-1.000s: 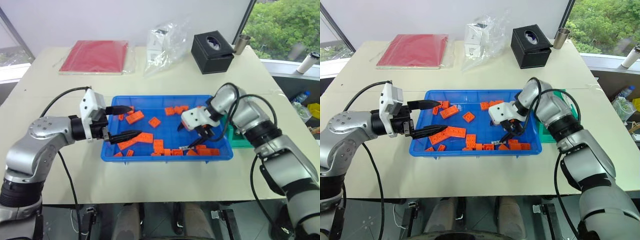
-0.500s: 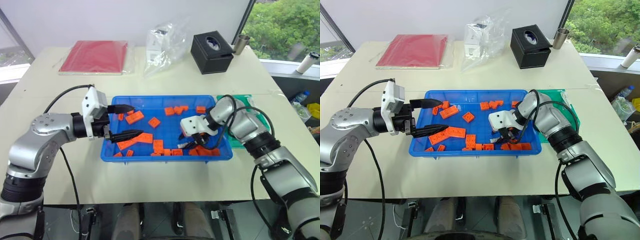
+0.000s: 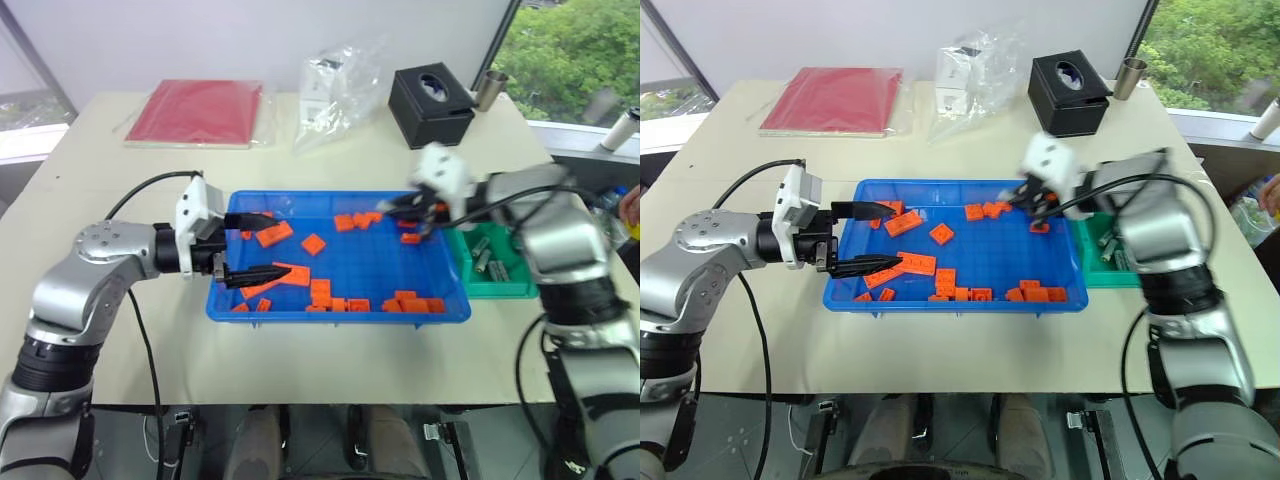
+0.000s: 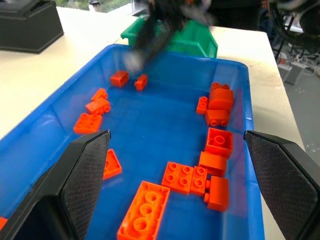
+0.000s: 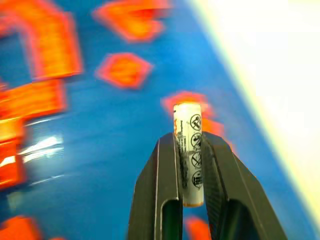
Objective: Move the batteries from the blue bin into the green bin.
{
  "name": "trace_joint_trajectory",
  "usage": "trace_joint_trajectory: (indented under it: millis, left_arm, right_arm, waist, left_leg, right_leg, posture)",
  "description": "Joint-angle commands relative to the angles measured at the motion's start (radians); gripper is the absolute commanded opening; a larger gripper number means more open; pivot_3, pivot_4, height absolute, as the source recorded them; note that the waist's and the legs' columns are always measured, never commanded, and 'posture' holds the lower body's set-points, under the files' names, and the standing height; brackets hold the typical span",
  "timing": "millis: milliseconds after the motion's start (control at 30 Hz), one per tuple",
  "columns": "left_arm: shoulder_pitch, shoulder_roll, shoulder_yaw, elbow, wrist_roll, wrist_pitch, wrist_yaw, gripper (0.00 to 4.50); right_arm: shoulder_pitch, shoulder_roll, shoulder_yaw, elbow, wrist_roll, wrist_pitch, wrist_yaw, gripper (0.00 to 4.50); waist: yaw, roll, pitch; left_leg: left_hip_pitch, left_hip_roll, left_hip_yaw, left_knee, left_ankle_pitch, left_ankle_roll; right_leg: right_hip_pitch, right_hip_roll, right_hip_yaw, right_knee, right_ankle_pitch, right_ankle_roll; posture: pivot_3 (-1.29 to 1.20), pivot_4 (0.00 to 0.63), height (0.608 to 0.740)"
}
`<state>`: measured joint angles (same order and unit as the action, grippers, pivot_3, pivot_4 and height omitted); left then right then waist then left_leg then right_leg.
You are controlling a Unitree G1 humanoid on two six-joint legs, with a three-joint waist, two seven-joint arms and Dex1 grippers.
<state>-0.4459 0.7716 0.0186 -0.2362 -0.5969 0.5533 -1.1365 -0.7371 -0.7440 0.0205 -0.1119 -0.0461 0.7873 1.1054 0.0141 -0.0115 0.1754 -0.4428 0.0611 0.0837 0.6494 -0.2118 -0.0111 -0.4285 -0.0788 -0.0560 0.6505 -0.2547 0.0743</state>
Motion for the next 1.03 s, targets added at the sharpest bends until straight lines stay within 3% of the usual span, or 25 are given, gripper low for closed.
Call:
trace_joint_trajectory:
  millis: [33,233,400,567,733,900,1033]
  left_arm:
    - [-0.026,-0.007,-0.003,0.019,0.011,-0.037,-0.023,4.5]
    - [-0.058,-0.026,-0.028,0.059,0.027,-0.056,-0.05,4.5]
    - [-0.087,-0.04,-0.038,0.094,0.039,-0.066,-0.061,4.5]
    - [-0.083,-0.021,-0.009,0.121,0.047,-0.071,-0.068,4.5]
    - [-0.046,0.073,0.065,0.188,0.052,-0.087,-0.095,4.5]
    - [-0.004,0.179,0.15,0.289,0.069,-0.109,-0.126,4.5]
    - [0.034,0.21,0.191,0.287,0.061,-0.117,-0.132,4.5]
  right_arm:
    - [0.071,-0.073,-0.142,-0.145,0.014,0.155,-0.093,0.05]
    - [0.208,-0.132,-0.262,-0.235,0.04,0.297,-0.196,0.05]
    - [0.283,-0.131,-0.312,-0.215,0.079,0.232,-0.248,2.33]
    - [0.442,-0.192,-0.472,-0.182,0.202,0.047,-0.098,2.33]
    - [0.679,-0.3,-0.634,0.003,0.285,-0.232,0.154,2.33]
    - [0.688,-0.395,-0.654,0.237,0.334,-0.311,0.258,2.33]
    - [0.678,-0.423,-0.631,0.277,0.383,-0.303,0.299,2.33]
  waist:
    - [0.0,0.0,0.0]
    - [-0.006,0.0,0.0]
    - [-0.005,0.0,0.0]
    - [0.003,0.0,0.0]
    - [-0.003,0.0,0.0]
    - [-0.021,0.001,0.0]
    - [-0.025,0.001,0.0]
  left_leg:
    - [0.0,0.0,0.0,0.0,0.0,0.0]
    - [0.001,0.0,0.0,0.0,0.0,0.0]
    - [0.0,0.0,0.0,0.0,0.0,0.0]
    - [0.0,0.0,0.0,0.0,0.0,0.0]
    - [0.0,-0.001,-0.001,0.0,-0.001,0.001]
    - [0.003,0.0,0.0,0.0,0.0,0.001]
    - [0.003,0.001,0.0,-0.001,-0.001,0.001]
  right_leg:
    - [0.0,0.0,0.0,0.0,0.0,0.0]
    - [0.0,0.0,0.0,0.0,0.0,0.0]
    - [0.0,0.001,0.0,0.0,0.0,0.0]
    - [0.0,0.001,0.0,-0.001,0.0,0.0]
    - [0.002,0.0,0.0,-0.002,0.0,0.001]
    - [0.002,0.001,0.0,-0.001,-0.001,0.0]
    - [0.002,0.001,0.0,-0.002,-0.001,0.0]
  posture:
    - [0.0,0.15,0.736]
    - [0.0,0.15,0.736]
    - [0.0,0.15,0.736]
    - [0.0,0.15,0.736]
    - [0.0,0.15,0.736]
    - [0.0,0.15,0.736]
    - [0.0,0.15,0.736]
